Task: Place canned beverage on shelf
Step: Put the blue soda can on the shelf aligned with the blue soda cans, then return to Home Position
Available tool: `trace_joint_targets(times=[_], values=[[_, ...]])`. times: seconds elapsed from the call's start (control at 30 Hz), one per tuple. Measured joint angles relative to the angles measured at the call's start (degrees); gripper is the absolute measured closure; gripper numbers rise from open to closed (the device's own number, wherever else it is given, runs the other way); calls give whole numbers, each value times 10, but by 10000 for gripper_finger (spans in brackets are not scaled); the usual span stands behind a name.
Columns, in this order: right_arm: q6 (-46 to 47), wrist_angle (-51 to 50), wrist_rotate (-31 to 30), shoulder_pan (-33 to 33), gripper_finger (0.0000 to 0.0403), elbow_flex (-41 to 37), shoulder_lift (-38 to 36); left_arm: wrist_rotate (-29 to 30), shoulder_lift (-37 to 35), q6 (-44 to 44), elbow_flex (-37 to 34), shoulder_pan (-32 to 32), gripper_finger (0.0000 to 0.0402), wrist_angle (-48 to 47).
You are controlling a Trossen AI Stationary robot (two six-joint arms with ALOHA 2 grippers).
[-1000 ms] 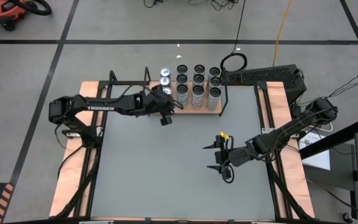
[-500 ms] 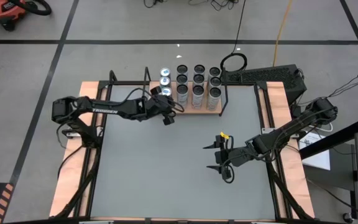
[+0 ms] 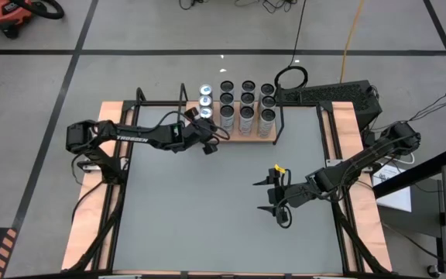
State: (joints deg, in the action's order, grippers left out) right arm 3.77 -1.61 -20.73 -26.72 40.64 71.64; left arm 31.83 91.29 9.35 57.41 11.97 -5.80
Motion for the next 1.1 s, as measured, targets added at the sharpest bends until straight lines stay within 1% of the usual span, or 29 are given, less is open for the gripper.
trace_joint_targets(times=[0.27, 0.4, 0.47, 0.6, 0.8, 0.9, 1.03, 1.1], values=[[0, 0, 0, 0, 85, 0, 0, 1, 0, -16, 0, -1, 302, -14], [2, 0, 0, 0, 85, 0, 0, 1, -9, -16, 0, -15, 302, -27], [6, 0, 0, 0, 85, 0, 0, -1, -25, -16, 0, -28, 302, -31], [6, -7, 0, 0, 85, 0, -16, -5, -82, -16, 0, -54, 302, -38], [-35, -5, 0, 0, 85, 0, -101, -77, -196, 26, 0, -65, 302, -53], [-73, -31, 1, 0, 93, 0, -153, -123, -256, 40, 0, -63, 302, -71], [-95, -83, 1, 0, 130, 0, -216, -177, -328, 36, -2, -65, 302, -87], [-97, -98, 12, 0, 156, 0, -242, -210, -359, 29, -22, -67, 302, -69]])
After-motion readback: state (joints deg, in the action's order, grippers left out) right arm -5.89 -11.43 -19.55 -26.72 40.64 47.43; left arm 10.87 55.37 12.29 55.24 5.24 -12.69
